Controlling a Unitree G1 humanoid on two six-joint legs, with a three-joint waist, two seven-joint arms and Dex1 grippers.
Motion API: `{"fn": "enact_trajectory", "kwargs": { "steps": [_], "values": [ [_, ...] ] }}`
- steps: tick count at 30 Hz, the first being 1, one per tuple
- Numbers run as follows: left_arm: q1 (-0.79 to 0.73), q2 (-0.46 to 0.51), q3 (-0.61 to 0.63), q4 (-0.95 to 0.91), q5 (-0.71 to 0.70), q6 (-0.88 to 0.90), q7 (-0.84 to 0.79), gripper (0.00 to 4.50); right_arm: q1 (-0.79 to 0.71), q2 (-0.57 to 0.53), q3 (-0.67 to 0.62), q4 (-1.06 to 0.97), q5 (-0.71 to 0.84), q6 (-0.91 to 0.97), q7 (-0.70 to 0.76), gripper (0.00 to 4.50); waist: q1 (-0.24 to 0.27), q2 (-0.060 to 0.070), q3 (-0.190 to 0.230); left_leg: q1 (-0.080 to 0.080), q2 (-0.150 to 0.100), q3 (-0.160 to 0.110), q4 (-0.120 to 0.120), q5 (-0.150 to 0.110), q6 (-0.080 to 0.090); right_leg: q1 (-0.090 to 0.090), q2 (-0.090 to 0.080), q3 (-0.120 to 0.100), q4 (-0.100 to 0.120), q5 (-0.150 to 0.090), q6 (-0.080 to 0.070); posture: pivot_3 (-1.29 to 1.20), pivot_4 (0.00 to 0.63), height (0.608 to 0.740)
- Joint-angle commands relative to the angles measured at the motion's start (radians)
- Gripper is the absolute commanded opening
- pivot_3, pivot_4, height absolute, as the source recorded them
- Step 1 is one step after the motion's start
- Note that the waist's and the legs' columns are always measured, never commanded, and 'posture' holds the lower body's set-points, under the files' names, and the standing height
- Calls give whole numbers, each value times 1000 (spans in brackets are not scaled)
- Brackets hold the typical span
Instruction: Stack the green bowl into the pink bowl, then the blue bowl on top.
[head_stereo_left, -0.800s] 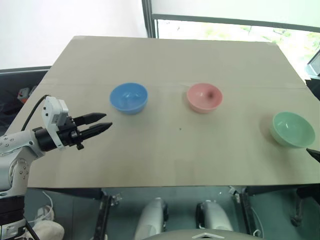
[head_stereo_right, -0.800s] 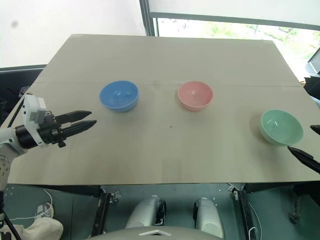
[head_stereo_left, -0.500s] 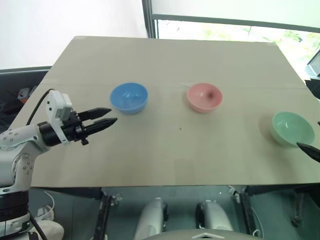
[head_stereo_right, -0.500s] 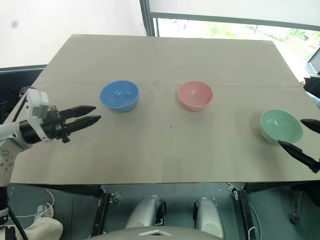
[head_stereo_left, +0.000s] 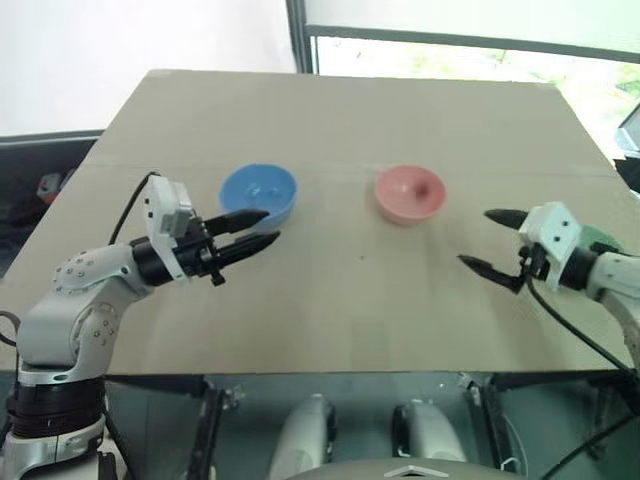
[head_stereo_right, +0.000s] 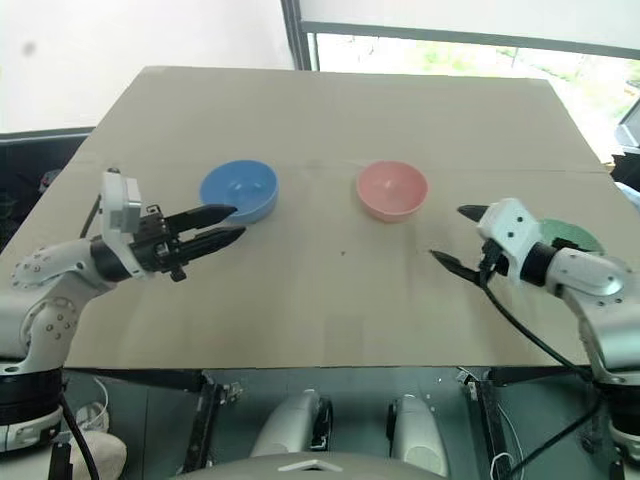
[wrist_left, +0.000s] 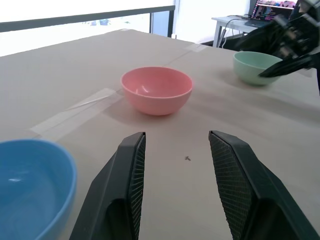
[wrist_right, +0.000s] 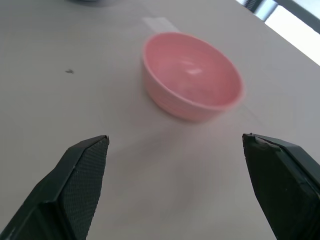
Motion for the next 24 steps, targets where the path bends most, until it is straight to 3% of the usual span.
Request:
{"fn": "enact_trajectory", "kwargs": {
  "steps": [1, 21, 24],
  "values": [
    [16, -32, -8, -129, -31, 12, 63, 2115, -207, 108, 167, 148, -118, -111, -2, 4500, -10, 0, 1, 1, -1, 1, 0, 0, 0, 0, 0, 1, -1, 0, 0, 0, 150, 740],
    [109, -46, 9, -290, -92, 38, 179, 2115, -419, 271, 294, 542, -328, -333, -31, 4500, -13, 1, 2, 2, 0, -1, 0, 2, -3, 0, 1, -1, 2, 0, 0, 0, 150, 740],
    [113, -45, 14, -295, -93, 33, 191, 2219, -459, 290, 297, 635, -350, -352, -43, 3651, -18, 1, 2, 2, 0, -1, -1, 2, -3, 0, 1, -1, 2, 0, 0, 0, 150, 740]
  ]
}}
